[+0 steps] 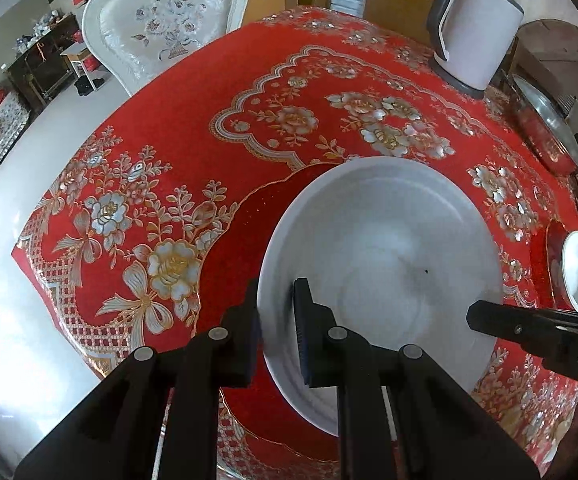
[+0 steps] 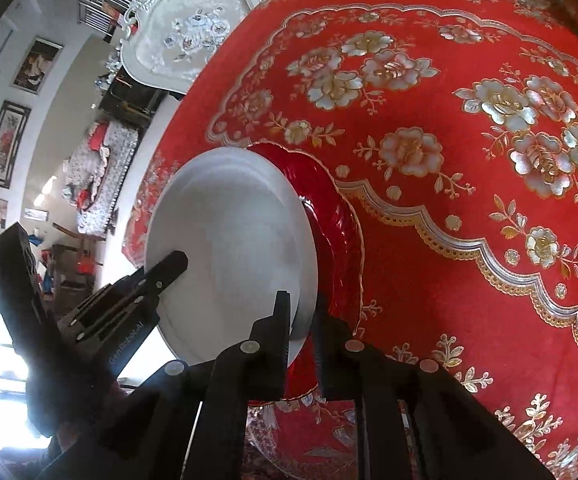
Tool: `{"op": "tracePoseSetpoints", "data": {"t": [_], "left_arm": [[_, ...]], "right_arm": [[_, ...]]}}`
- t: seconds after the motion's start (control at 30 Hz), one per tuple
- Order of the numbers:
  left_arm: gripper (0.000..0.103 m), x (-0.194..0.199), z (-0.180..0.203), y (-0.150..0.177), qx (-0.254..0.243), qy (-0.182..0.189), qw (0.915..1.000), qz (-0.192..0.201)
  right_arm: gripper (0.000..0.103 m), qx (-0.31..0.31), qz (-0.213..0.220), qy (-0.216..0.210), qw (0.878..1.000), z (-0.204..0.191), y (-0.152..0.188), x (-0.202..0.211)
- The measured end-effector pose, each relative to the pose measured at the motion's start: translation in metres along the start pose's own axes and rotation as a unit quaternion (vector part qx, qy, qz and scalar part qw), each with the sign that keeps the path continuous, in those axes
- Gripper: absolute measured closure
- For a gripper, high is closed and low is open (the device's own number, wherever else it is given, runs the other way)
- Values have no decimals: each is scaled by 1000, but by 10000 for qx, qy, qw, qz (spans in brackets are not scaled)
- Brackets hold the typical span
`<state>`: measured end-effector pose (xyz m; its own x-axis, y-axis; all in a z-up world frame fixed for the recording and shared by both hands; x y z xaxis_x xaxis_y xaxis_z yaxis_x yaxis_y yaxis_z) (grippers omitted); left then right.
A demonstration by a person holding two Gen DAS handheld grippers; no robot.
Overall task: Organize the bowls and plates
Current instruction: 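Lower the white plate into the red wedding dish and open the left tool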
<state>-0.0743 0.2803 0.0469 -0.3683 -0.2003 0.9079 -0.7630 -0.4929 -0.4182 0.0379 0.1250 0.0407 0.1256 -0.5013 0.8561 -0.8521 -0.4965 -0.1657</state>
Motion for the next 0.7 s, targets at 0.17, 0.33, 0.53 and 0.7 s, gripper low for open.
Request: {"op": "tracePoseSetpoints", "data": {"t": [0.17, 0.33, 0.53, 0.7], "left_arm": [[90, -8, 1, 0, -151, 45, 9999, -67], [84, -11, 2, -2, -284, 55, 9996, -17], [56, -8, 0, -3, -407, 13, 9991, 152], [56, 5, -4, -6, -423, -75, 9988, 235]], "right_arm": [[90, -54, -53, 209, 9998, 0, 1, -6], [88, -67, -102, 356, 9993, -1, 1, -14], [87, -39, -4, 576, 9983, -3, 2, -10], [84, -149, 129, 540, 9983, 3, 2, 5]]}}
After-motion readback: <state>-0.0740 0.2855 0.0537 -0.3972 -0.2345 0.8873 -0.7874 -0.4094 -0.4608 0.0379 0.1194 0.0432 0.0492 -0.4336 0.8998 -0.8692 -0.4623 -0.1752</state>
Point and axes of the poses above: each gripper's, at about its wrist camera, not at the fingertips, and x roughly against the way its jaws point, z to its right, y to its underside, the point moved 1 cm from there along -x, roughly the way its jaws point, and after that the axes turned 1 degree about y, right-handed, at the moved point
